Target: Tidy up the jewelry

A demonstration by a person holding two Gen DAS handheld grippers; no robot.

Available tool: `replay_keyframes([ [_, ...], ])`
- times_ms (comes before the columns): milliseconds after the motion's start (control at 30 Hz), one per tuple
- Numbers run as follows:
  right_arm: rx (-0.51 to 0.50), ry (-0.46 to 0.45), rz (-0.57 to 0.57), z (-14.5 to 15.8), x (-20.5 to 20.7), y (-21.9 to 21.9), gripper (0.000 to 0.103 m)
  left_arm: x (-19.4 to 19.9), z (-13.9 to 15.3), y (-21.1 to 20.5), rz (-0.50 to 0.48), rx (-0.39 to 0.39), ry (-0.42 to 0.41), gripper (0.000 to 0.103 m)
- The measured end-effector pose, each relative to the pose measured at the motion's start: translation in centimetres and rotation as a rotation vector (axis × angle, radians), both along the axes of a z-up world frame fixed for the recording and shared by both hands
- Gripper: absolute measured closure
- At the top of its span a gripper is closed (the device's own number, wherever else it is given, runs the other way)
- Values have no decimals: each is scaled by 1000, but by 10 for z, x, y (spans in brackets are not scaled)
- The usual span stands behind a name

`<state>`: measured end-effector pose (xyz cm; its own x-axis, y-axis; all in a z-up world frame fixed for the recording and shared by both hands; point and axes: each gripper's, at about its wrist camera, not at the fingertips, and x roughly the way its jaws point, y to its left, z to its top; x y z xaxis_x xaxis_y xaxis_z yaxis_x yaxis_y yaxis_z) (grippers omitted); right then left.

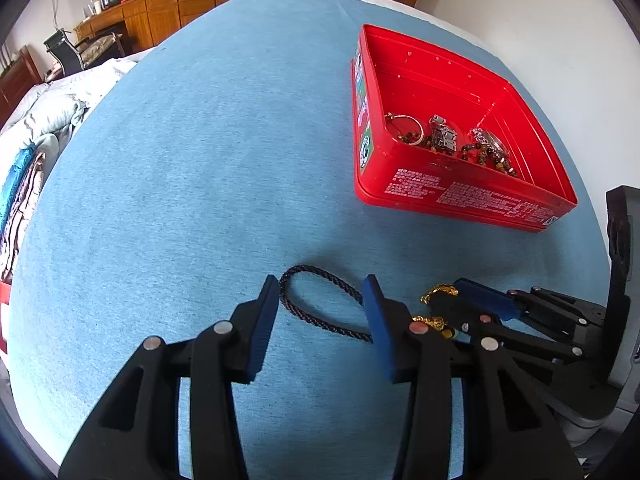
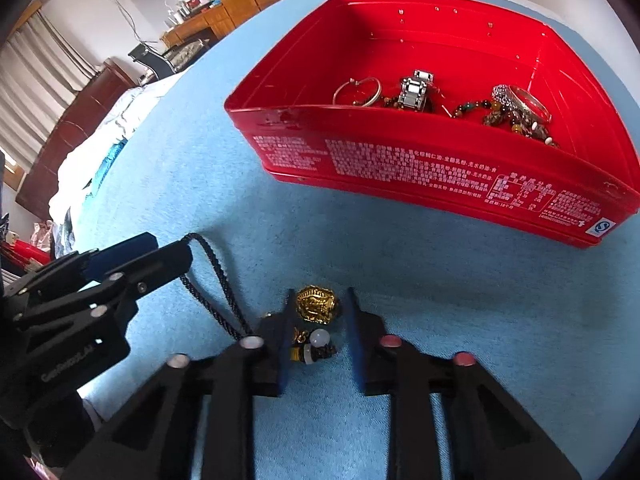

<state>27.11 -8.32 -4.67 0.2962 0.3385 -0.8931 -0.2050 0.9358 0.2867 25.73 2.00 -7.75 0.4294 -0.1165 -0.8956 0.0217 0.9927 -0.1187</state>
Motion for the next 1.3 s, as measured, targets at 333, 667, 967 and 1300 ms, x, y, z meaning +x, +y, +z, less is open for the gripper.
replay_keyframes([
  [333,29,-10,-61,7,-2,-27,96,-1,-3,-13,-34,-9,-8,59],
  [667,80,0,-91,7,-1,-49,95,-11,-1,-34,-123,-10,-33,52],
  [967,79,11,-84,5,2,-41,95,-3,-17,-19,-63,-11,29,53],
  [1300,61,16,-123,6,2,-52,95,-17,-15,-57,-202,-65,47,54],
])
